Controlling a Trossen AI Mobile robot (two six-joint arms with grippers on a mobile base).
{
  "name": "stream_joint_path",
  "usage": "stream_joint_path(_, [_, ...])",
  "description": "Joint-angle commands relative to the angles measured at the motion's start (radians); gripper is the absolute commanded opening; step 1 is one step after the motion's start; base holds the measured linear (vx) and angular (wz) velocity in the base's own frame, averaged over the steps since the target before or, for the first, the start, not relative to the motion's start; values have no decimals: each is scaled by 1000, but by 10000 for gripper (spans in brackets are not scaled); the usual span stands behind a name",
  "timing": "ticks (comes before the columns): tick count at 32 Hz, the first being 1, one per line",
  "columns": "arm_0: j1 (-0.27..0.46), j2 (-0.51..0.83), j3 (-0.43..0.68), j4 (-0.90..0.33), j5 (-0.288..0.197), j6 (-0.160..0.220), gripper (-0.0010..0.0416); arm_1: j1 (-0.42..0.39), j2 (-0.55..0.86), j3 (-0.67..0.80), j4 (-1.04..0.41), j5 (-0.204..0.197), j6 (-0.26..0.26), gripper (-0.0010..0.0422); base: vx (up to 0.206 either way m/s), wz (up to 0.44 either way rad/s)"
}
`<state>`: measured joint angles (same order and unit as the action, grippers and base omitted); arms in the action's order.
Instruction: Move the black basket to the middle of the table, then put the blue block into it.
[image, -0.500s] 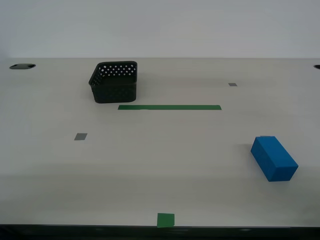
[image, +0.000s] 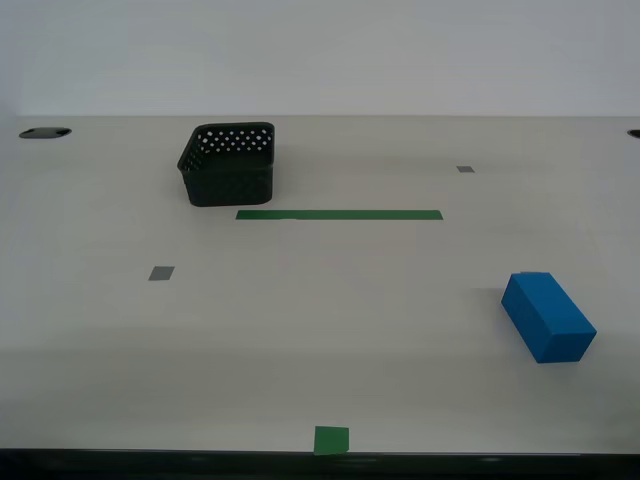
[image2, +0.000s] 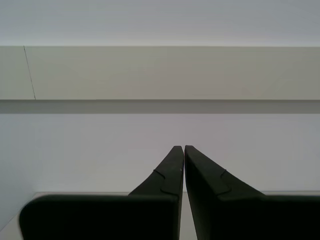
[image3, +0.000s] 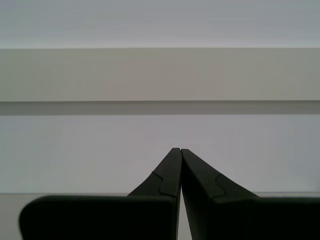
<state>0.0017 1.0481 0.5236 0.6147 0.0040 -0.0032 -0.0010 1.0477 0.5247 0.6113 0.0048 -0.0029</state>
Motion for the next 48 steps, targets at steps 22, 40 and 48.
stream_joint_path(22, [1,0,1,-25,0,8,1,-5,83,469,-1099,3,-167,0,0,0])
stream_joint_path(40, [4,0,1,-79,0,25,1,-82,686,743,-1244,48,-139,33,0,0])
stream_joint_path(48, [5,0,1,-82,0,26,1,-139,885,929,-1263,48,-142,185,0,0])
